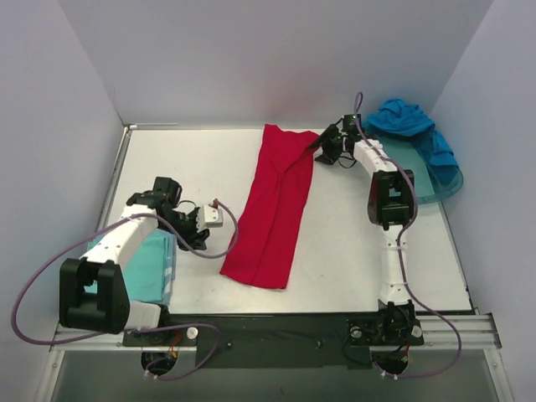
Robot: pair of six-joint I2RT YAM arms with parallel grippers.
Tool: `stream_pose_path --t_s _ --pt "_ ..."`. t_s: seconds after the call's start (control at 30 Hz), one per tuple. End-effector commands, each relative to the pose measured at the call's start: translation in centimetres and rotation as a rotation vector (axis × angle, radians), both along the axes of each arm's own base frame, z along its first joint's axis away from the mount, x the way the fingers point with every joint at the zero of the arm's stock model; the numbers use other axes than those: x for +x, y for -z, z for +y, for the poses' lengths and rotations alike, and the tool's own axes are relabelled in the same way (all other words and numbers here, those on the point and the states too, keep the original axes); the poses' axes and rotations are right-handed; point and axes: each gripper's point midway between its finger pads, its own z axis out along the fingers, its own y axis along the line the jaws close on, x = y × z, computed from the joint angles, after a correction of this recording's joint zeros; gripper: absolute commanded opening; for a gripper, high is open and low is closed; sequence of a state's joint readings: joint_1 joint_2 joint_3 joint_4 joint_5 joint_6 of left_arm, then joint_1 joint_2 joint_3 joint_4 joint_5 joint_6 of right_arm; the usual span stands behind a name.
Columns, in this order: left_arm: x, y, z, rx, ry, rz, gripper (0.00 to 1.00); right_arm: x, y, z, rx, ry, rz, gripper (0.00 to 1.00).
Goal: Fold and stack the t-shirts
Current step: Rotate the tshirt 85 degrees, then grab the bottom of the folded rectangular tshirt with both arms
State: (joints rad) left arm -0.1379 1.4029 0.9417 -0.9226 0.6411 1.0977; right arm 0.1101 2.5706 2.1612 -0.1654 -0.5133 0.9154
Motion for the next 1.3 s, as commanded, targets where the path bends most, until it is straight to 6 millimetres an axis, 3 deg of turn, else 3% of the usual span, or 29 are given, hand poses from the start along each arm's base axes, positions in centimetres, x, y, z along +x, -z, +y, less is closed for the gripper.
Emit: stream_pose_path --t_s 0.0,0.1,0.23,0.33,0.47,0.53,0.57,0.63,0.67,0.77,0.83,0.97,1.1,1.17,1.27 --pt "-0.4 -1.7 -3.3 -0.107 0.349 -0.273 0.48 -2.6 -9.7 -0.1 -0.139 -0.068 -0.167 0.53" --pt "-1.6 -0.6 -4.2 -0.07 0.487 -0.302 0.5 -5.6 -12.1 -0.9 -0.243 -0.081 -0.142 0.56" --pt "-4.1 0.8 -4.8 -0.045 0.606 -0.317 0.5 -12.9 -12.5 -1.0 -0.379 -0.19 -0.053 0.56" --pt "-5.7 2.4 -5.3 -0.014 0.647 -0.31 0.5 -20.3 -10.8 0.4 -0.419 -0.318 0.047 0.56" --pt "-8.5 3.6 -6.2 -0.024 0.75 -0.297 0.5 -32.3 -6.7 2.0 -0.382 -0.48 0.244 0.54" --pt "-8.9 4.3 -6.4 -0.015 0.742 -0.302 0.51 -38.8 -4.1 2.2 -0.389 -0.554 0.36 0.54" --pt "-9.3 5.0 -6.1 -0.004 0.726 -0.282 0.5 -41.2 -3.4 3.1 -0.399 -0.592 0.397 0.54" --pt "-8.2 5.7 -6.2 0.018 0.648 -0.299 0.49 -44.7 -2.2 3.8 -0.411 -0.644 0.441 0.54" --pt "-6.5 5.6 -6.7 0.028 0.614 -0.365 0.48 -45.7 -1.6 4.1 -0.414 -0.662 0.44 0.54" --pt "-5.4 5.7 -6.9 0.045 0.574 -0.389 0.45 -46.9 -0.7 6.3 -0.36 -0.643 0.439 0.55" --pt "-5.7 5.5 -6.9 0.043 0.588 -0.37 0.44 -46.5 -0.2 7.2 -0.349 -0.614 0.424 0.55" --pt "-9.2 5.9 -5.7 0.025 0.679 -0.262 0.44 -46.9 0.7 7.4 -0.386 -0.611 0.433 0.55" --pt "-10.2 5.6 -5.8 -0.004 0.681 -0.259 0.45 -47.7 2.2 8.8 -0.337 -0.624 0.457 0.53" --pt "-10.3 5.0 -6.1 -0.021 0.654 -0.254 0.46 -48.5 2.7 10.2 -0.308 -0.652 0.475 0.47" --pt "-10.3 3.6 -6.9 -0.056 0.644 -0.246 0.48 -49.9 3.6 10.0 -0.315 -0.668 0.535 0.13"
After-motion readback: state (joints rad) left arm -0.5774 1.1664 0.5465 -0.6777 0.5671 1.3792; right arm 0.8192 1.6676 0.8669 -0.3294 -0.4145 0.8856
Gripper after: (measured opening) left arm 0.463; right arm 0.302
